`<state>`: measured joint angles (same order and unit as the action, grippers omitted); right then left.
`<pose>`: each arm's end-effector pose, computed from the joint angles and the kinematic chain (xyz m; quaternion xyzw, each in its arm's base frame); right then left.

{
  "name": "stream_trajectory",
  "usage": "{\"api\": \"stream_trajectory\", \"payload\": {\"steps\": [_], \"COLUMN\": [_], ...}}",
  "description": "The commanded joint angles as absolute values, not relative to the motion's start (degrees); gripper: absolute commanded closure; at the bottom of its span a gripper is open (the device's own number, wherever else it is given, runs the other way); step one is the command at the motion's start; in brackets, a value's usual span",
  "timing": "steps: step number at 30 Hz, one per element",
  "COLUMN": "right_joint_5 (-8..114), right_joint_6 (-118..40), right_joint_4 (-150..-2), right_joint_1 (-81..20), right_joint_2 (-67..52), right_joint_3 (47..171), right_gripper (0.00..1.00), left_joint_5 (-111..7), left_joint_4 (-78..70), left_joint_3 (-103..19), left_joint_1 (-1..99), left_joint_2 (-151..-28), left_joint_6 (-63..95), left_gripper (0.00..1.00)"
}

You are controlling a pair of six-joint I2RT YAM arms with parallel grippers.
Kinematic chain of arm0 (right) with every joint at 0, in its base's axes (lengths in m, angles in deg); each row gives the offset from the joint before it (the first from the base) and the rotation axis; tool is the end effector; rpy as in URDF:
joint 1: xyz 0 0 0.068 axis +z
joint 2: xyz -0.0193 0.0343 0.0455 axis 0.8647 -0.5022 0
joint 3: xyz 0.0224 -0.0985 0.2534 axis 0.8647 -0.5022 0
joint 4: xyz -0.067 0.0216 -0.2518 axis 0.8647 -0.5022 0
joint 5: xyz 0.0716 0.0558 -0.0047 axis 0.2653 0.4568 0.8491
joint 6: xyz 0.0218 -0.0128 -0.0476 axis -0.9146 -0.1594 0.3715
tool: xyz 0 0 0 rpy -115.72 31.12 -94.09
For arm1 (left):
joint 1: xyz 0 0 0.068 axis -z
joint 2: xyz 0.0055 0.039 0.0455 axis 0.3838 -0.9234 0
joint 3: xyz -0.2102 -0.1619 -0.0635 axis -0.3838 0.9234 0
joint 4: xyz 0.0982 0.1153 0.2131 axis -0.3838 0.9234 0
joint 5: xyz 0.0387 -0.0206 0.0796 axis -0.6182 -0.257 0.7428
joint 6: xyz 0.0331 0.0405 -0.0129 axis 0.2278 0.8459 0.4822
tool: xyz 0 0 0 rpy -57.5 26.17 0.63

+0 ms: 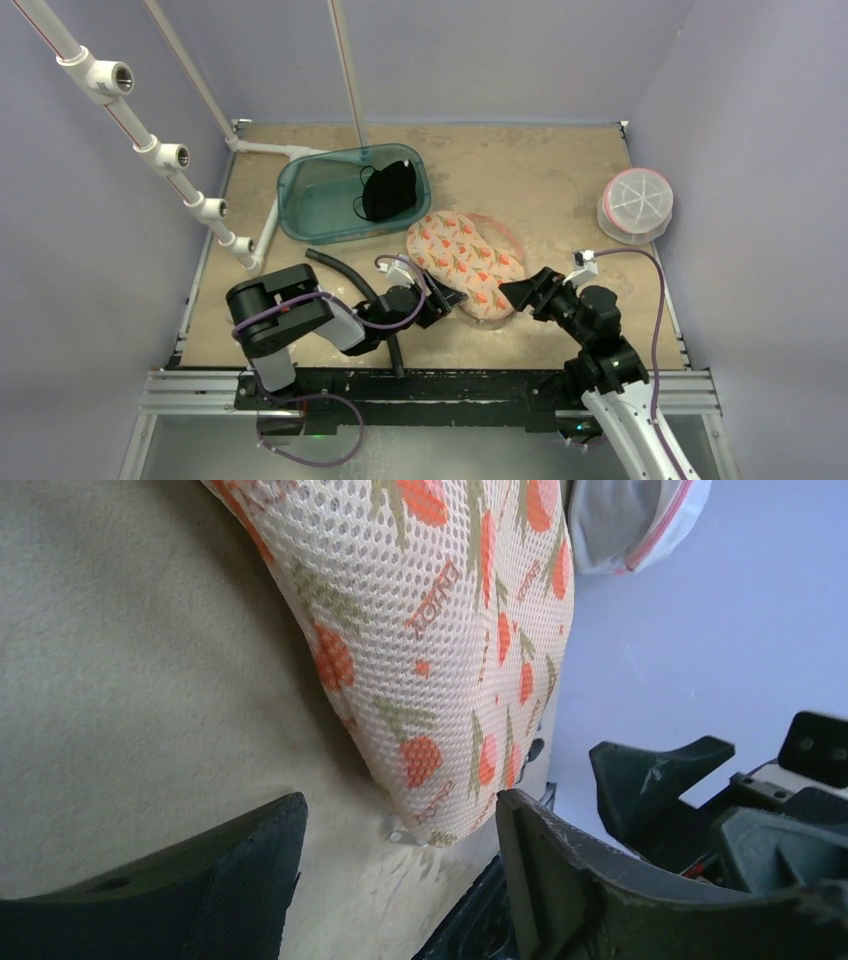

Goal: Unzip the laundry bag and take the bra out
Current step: Pick up the laundry bag at the center of the board.

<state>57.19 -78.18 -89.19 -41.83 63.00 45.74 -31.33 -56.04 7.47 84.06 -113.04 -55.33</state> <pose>0.1025 0.0410 0.2062 0.1234 0.7676 0.3984 0.4866 0.1392 -0.2401 0.1083 -0.2147 0.8001 -0.4987 0.2550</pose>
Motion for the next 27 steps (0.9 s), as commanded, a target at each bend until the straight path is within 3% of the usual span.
{"api": "stream_trajectory", "payload": {"steps": [1,6,10,14,17,22,27], "right_joint_5": [56.7,56.7,55.4,51.1,48.1,46.0,48.1], "right_joint_6": [-77.6,-77.1,-78.4,-81.2,-83.6,-89.4,-92.8], "right_joint_4": [-88.6,-88.8,-89.2,-91.7,-94.8,-99.8,-95.5], "right_joint_1": [-41.6,-41.5,-41.6,-41.5,-41.5,-41.6,-41.5], "right_joint_2": [62.5,62.1,61.5,59.1,58.5,60.4,59.2], "right_joint_3": [48.1,48.4,48.4,49.1,49.9,49.0,45.2], "right_gripper": [0.2,0.19,0.18,0.16,0.15,0.14,0.14], "left_joint_5": [-29.7,-29.7,-27.7,-16.0,-10.2,-6.1,-8.4], "left_joint_4": [-61.8,-63.2,-37.0,-8.6,3.7,8.9,5.6], "left_joint_3": [4.8,7.1,1.3,-9.0,-12.9,-12.1,-8.8], "left_joint_1": [83.7,83.6,84.5,88.5,90.2,90.5,90.6], "left_joint_2": [-116.5,-113.4,-101.6,-92.6,-87.5,-79.4,-72.6], "left_joint_6": [-61.3,-56.5,-42.8,-25.5,-17.0,-13.8,-11.9], "left_gripper": [0.34,0.35,0.28,0.25,0.24,0.24,0.24]}}
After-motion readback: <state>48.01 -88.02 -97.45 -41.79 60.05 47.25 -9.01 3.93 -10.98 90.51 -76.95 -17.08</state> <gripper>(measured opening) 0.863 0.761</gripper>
